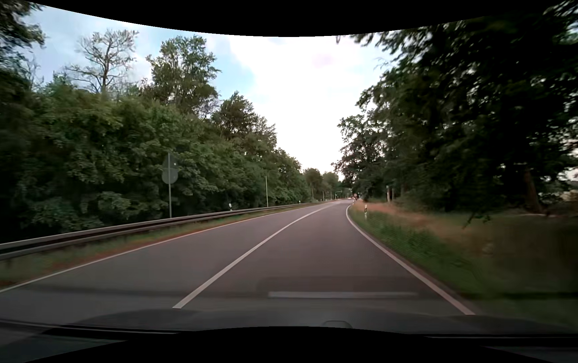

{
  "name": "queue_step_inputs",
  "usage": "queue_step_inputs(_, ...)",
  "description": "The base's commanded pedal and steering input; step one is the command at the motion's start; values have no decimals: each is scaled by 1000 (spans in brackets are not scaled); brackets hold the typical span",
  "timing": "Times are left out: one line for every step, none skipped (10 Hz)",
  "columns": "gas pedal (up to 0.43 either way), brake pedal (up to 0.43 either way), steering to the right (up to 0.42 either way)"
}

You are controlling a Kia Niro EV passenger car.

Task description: Follow the waypoints while adhering to traffic rules and regulations

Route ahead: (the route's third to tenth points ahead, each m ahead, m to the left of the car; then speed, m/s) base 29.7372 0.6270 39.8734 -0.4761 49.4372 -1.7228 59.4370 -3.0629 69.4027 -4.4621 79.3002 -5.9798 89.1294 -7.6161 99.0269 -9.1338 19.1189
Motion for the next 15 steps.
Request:
queue_step_inputs(39, 0, 15)
queue_step_inputs(28, 0, 15)
queue_step_inputs(20, 0, 16)
queue_step_inputs(20, 0, 15)
queue_step_inputs(8, 0, 15)
queue_step_inputs(8, 0, 15)
queue_step_inputs(8, 0, 15)
queue_step_inputs(8, 0, 15)
queue_step_inputs(8, 0, 15)
queue_step_inputs(8, 0, 15)
queue_step_inputs(8, 0, 14)
queue_step_inputs(8, 0, 12)
queue_step_inputs(8, 0, 11)
queue_step_inputs(8, 0, 11)
queue_step_inputs(8, 0, 9)
